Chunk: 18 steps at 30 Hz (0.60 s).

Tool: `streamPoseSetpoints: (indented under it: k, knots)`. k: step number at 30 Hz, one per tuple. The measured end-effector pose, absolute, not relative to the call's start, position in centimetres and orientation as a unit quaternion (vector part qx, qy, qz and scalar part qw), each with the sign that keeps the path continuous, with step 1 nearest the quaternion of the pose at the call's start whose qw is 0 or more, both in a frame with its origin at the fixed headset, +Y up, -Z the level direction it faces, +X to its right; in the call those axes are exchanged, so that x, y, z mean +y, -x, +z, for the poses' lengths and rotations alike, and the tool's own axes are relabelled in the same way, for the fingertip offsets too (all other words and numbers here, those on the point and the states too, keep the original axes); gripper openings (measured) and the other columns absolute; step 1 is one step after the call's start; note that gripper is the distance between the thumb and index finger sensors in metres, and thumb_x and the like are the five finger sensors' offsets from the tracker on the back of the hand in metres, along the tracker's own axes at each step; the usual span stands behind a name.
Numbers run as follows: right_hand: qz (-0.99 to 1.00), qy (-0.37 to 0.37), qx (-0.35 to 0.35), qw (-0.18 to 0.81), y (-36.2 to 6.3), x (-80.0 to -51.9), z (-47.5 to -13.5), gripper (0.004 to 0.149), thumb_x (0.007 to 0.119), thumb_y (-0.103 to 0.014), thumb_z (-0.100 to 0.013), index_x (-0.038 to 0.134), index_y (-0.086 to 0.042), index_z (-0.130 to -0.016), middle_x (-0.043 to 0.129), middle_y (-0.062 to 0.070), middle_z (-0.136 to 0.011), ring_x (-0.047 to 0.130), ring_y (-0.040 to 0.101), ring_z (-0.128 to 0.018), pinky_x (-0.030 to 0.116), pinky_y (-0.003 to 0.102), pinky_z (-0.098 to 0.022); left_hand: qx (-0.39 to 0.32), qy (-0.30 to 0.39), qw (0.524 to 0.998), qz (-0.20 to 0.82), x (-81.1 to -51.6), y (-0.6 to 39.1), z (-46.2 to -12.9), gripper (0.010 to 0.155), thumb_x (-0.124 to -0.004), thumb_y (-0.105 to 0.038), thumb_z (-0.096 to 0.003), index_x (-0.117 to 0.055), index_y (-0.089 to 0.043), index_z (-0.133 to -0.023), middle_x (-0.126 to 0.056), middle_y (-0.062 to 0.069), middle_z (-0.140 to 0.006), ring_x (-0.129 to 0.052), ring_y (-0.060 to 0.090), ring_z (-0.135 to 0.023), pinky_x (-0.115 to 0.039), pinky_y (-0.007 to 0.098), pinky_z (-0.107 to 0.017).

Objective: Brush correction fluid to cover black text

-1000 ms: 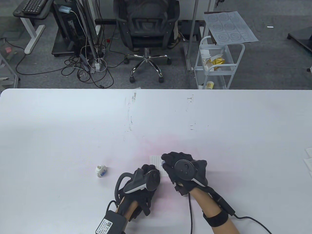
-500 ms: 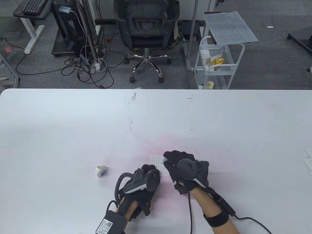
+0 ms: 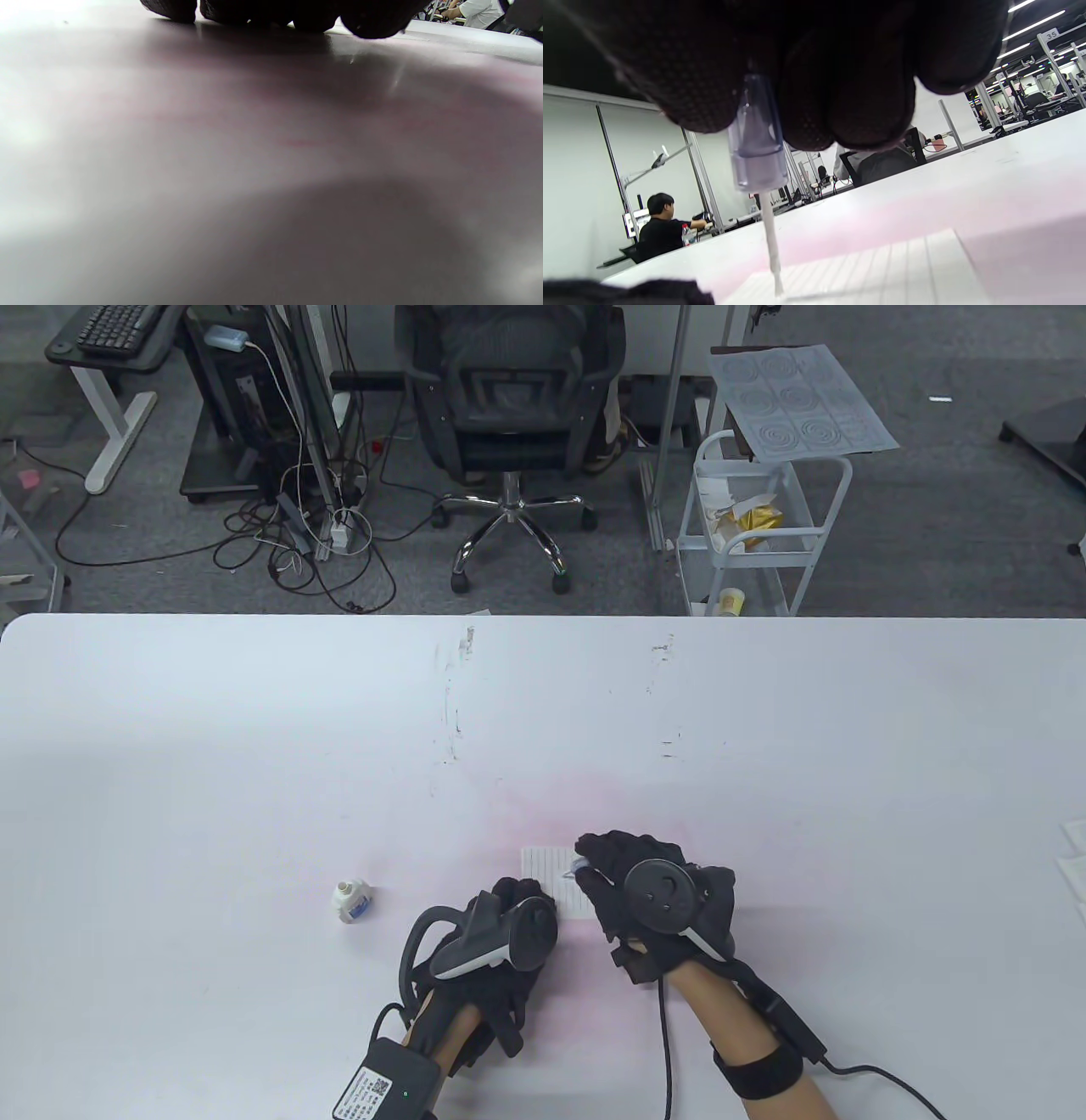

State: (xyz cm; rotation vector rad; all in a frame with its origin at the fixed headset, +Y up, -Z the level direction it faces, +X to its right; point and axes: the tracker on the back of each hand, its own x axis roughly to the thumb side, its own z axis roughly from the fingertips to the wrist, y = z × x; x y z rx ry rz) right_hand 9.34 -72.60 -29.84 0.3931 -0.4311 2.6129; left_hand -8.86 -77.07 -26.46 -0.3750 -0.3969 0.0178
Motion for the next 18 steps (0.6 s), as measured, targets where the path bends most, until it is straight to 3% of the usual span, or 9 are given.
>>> streamPoseSetpoints:
  k: [7,13,18]
  knots:
    - [0.961,-0.120,-0.162,0.188,-9.88,-72.09,-29.68,0.042,0.092,-0.040,-0.032,0.092,-0.024,-0.071,0.096,0.004,-0.067,0.103,0.028,-0.049,0.079,0.053,-0.050,-0.196,0.185,0.963,0.009,-77.07,8.86,-26.46,0.062,-0.063,-0.045,-0.0468,-0.044,-0.031,-0.105,-0.036,0.000,-0.116,-0.044,0.027,-0.111,-0.049,0.046,-0.080]
    - [0.947,-0.144,-0.163,0.238,-9.76,-72.25,-29.61,0.042,0.092,-0.040,-0.032,0.091,-0.025,-0.072,0.096,0.004,-0.067,0.103,0.028,-0.050,0.079,0.052,-0.050,-0.196,0.185,0.963,0.009,-77.07,8.86,-26.46,0.062,-0.063,-0.044,-0.0469,-0.044,-0.031,-0.105,-0.036,0.000,-0.116,-0.043,0.027,-0.111,-0.049,0.046,-0.080]
    - [0.960,-0.132,-0.149,0.195,-9.96,-72.51,-29.77,0.042,0.092,-0.040,-0.032,0.091,-0.024,-0.071,0.096,0.004,-0.067,0.103,0.028,-0.049,0.079,0.052,-0.050,-0.196,0.185,0.963,0.009,-77.07,8.86,-26.46,0.062,-0.063,-0.045,-0.0469,-0.044,-0.031,-0.105,-0.036,0.000,-0.116,-0.043,0.027,-0.111,-0.049,0.046,-0.080]
